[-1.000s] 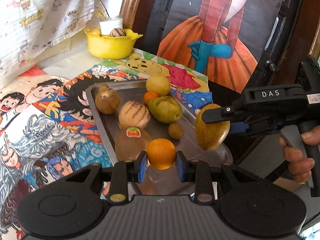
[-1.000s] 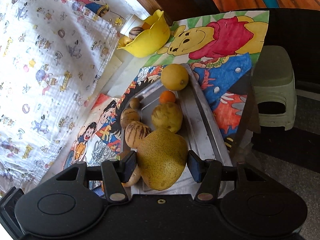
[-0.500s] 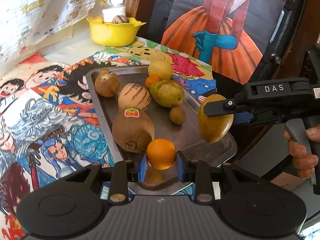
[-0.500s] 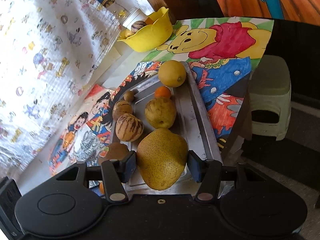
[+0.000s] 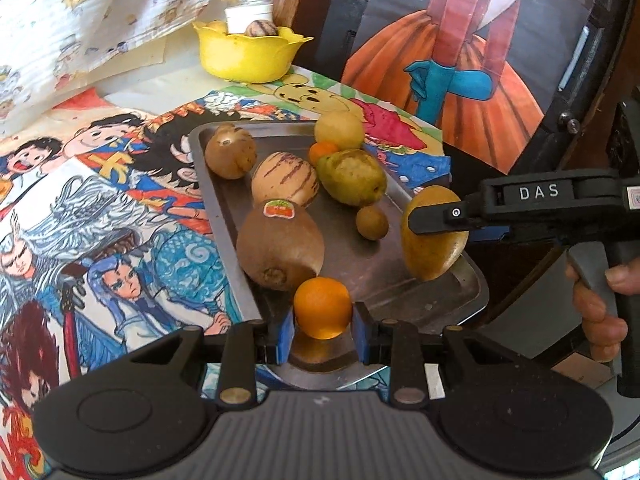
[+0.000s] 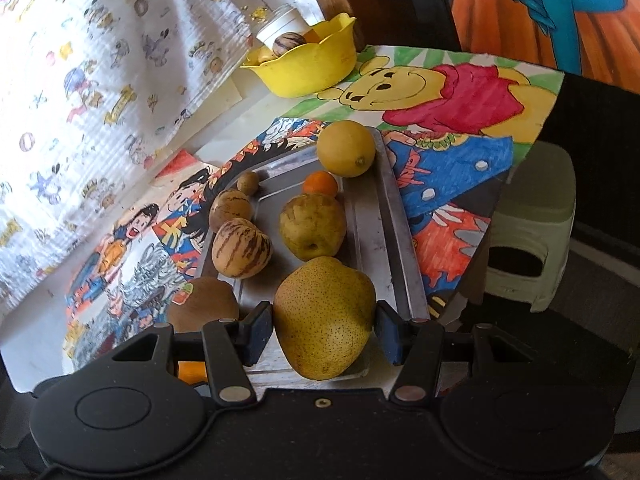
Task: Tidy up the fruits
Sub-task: 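Release the green fruit onto the tray with the right tool while the left tool releases the orange fruit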
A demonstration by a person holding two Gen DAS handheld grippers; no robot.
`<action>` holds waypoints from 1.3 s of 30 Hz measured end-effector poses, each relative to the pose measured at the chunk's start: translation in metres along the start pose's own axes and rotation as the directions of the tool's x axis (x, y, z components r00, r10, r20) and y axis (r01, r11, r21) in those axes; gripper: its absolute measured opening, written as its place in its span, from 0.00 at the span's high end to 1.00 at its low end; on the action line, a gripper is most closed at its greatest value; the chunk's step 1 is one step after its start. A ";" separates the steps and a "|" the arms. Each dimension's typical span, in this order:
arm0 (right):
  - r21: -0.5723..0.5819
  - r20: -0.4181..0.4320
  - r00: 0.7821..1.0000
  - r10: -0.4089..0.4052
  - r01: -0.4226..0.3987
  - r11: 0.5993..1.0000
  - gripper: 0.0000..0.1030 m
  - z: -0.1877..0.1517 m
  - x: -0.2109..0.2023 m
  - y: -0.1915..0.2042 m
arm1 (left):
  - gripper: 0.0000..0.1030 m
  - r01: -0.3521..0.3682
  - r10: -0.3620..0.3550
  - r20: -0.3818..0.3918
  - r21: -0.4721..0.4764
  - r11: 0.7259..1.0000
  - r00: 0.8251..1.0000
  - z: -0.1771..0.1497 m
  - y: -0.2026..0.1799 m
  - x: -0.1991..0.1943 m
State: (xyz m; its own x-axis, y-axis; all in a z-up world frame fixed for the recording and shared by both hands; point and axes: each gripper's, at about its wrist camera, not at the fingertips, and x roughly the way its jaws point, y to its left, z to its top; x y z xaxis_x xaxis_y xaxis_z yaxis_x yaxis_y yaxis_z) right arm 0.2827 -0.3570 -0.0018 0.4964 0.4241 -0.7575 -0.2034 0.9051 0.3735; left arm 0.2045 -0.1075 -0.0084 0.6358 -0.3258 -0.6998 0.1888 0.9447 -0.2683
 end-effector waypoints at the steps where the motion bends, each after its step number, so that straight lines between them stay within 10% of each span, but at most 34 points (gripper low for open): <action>1: -0.012 0.003 1.000 -0.006 0.006 1.000 0.45 0.000 0.000 0.001 | 0.68 -0.005 0.005 -0.002 -0.005 1.000 1.000 -0.001 0.000 0.000; 13: -0.171 0.041 0.996 -0.076 0.082 0.982 0.45 -0.004 0.005 0.015 | 0.67 -0.016 0.016 0.003 -0.037 0.999 1.000 -0.003 0.002 -0.001; 39: -0.133 0.083 0.996 -0.045 0.056 0.989 0.43 -0.007 0.009 0.002 | 0.66 -0.020 0.021 0.005 -0.035 0.999 1.000 -0.003 -0.001 -0.004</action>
State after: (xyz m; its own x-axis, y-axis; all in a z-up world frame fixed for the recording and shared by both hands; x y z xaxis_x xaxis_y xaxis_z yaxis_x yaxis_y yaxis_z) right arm 0.2807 -0.3510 -0.0116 0.5732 0.3786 -0.7267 -0.2860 0.9235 0.2555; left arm 0.1993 -0.1071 -0.0076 0.6433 -0.3061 -0.7017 0.1496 0.9492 -0.2768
